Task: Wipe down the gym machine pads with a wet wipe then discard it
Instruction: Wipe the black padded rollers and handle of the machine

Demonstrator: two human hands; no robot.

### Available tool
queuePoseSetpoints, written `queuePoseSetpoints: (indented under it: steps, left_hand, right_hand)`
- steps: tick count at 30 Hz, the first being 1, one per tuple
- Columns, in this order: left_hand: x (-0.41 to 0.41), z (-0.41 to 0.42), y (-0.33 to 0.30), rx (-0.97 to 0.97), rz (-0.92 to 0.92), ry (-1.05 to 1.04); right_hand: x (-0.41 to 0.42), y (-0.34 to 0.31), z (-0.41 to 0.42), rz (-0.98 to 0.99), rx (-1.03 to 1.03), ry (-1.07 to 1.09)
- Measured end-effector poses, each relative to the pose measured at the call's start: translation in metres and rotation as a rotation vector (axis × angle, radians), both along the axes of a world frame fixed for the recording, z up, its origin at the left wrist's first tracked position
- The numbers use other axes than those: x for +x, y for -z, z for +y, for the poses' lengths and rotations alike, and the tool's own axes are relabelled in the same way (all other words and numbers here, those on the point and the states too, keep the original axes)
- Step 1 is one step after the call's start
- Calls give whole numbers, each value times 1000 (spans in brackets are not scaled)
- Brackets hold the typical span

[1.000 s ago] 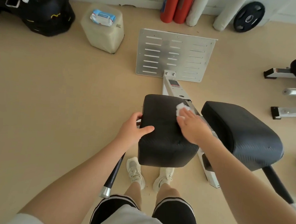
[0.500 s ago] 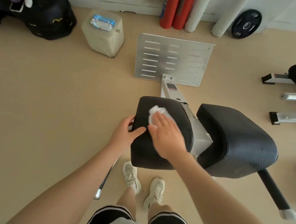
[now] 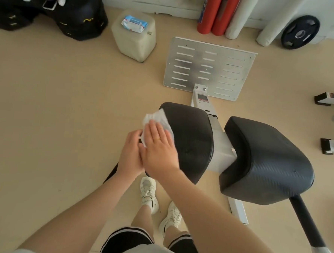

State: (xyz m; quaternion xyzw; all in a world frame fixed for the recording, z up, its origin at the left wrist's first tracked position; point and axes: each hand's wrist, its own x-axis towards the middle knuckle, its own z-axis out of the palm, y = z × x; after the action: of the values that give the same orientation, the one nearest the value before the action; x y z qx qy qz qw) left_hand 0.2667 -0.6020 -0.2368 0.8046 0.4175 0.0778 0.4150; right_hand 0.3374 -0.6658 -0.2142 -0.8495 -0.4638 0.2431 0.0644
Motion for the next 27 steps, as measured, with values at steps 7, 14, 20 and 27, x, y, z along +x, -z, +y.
queuePoseSetpoints:
  steps: [7,14,20,27]
  left_hand:
    - [-5,-20,5,-121,-6,-141]
    - [-6,-26,7,-6,38,-65]
    - [-22,-22,3,-284,-75,-78]
    - [-34,2,-12,-789,-176,79]
  right_hand:
    - [34,5,-44,-56,6,-3]
    - [45,3,-83,-183,-78,178]
    - [-11,13,-11,-110,91,-67]
    - [-5,29,-32,-253,132,62]
